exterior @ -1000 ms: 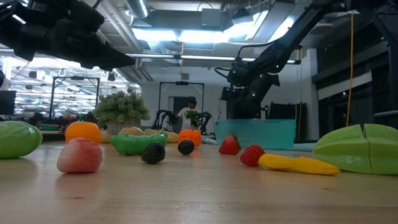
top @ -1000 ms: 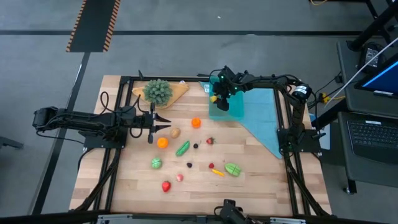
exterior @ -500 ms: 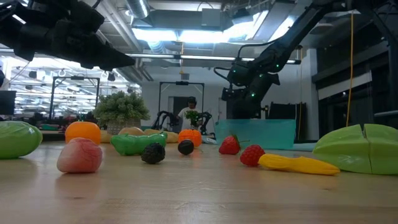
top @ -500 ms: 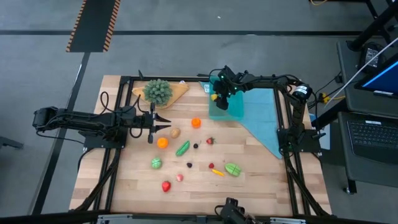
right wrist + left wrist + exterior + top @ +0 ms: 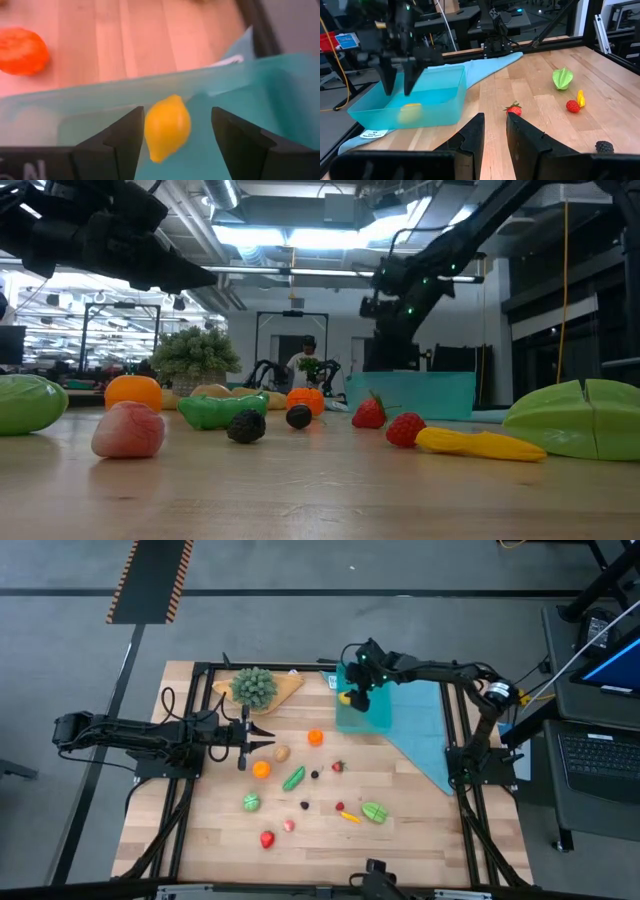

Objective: Pick and placing Produce into tupperware
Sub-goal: Put the orange into the blue bin

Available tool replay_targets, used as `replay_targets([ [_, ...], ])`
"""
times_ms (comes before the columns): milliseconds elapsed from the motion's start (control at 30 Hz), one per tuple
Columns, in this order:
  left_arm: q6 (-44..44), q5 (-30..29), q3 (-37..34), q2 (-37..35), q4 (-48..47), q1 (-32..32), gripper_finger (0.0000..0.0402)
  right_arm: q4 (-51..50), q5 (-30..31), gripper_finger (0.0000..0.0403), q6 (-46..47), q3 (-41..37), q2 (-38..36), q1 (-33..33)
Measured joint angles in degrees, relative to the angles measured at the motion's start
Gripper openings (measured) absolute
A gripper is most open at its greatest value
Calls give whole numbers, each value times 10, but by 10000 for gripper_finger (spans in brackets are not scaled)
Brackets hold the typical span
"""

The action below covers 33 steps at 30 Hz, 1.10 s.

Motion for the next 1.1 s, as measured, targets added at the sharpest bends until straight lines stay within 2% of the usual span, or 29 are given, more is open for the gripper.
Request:
replay_targets([
  [133,0,0,0,0,0,0,74,-8,-3,232,0,-4,-33,-2],
  [300,0,0,0,0,0,0,74,13,-73,232,10,-47,-71,-17],
  [400,-1,0,0,0,0,0,74,61,-91,232,29,-94,-104,-24],
  [700,-2,0,0,0,0,0,74,202,-86,232,66,-251,-244,-25],
  [933,-3,0,0,0,3,0,74,228,-90,232,90,-341,-349,-21],
  [1100,-5,0,0,-1,5,-1,74,301,-92,232,105,-409,-419,-9],
])
